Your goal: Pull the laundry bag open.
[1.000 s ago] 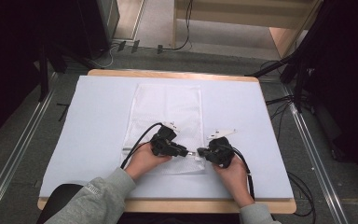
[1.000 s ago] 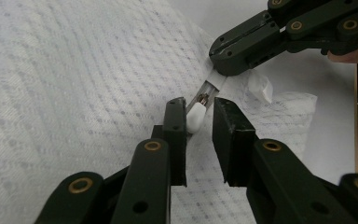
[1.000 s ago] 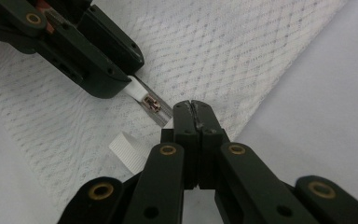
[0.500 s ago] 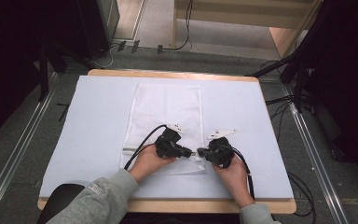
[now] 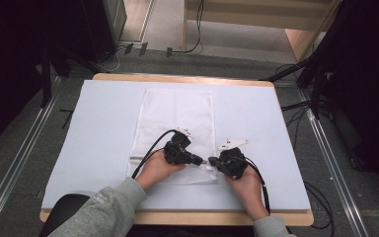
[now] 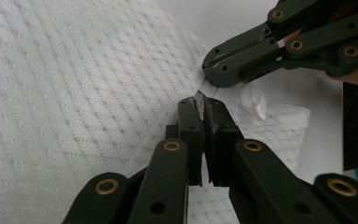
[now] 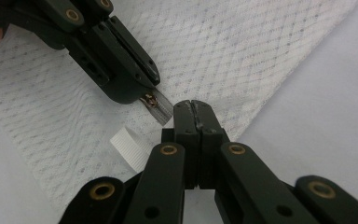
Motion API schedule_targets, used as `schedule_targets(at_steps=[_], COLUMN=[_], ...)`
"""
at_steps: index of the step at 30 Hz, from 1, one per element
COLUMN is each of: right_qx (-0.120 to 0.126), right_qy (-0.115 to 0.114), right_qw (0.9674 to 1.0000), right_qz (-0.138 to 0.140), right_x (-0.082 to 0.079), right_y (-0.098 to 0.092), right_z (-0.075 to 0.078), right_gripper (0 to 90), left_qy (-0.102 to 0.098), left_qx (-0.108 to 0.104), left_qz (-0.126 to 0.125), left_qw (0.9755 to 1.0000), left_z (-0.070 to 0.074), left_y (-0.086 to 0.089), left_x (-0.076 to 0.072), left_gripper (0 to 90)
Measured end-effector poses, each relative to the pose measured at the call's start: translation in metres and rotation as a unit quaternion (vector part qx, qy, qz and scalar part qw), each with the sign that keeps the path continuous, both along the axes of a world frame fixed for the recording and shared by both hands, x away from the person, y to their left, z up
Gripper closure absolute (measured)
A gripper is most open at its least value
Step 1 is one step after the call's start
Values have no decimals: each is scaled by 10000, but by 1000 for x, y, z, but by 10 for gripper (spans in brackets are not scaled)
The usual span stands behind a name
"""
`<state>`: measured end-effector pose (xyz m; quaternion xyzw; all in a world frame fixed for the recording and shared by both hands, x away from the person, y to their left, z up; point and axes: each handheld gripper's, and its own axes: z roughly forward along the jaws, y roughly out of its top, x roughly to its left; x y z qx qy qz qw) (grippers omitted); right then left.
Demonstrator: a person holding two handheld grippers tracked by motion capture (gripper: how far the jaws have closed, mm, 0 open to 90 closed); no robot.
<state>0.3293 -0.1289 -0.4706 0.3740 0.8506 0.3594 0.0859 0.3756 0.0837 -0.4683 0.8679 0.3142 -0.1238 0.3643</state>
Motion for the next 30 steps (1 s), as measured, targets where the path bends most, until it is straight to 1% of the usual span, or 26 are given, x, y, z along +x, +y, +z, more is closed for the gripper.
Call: schedule_targets(at_steps=[3,7,10,12,19,20,22,27,28,29,30], right_qx=[78,124,168,193,176,189,203,210,216,215,217], right_qy=[19,-21,-17,-5,-26,-31,-22,-14,-18,-22,-21], right_qw=[10000,9999,9998,9998,9998,9998,9998,9998,9997,9997,9997], right_qz=[-7,26,48,42,70,82,67,63,68,74,73], right_x=[0,0,1,1,0,0,0,0,0,0,0], right_y=[-1,-2,-3,-4,-4,-4,-4,-5,-5,-5,-5], right_z=[-1,-2,-3,-3,-3,-4,-4,-4,-4,-4,-4], right_gripper=[900,900,900,900,900,900,900,900,900,900,900], left_qy=[87,170,285,310,287,323,317,326,313,323,330], left_qx=[-10,-31,-40,-58,31,24,18,29,70,48,71], left_qz=[4,13,40,26,-12,-19,7,-25,-42,-33,-31], left_qw=[10000,9998,9996,9995,9996,9995,9995,9995,9995,9995,9994], left_z=[0,0,1,2,6,6,7,9,9,9,10], left_y=[1,2,7,10,15,16,18,22,22,23,24], left_x=[1,2,5,5,5,5,6,5,5,5,6], left_gripper=[877,878,878,878,878,877,877,877,877,877,877])
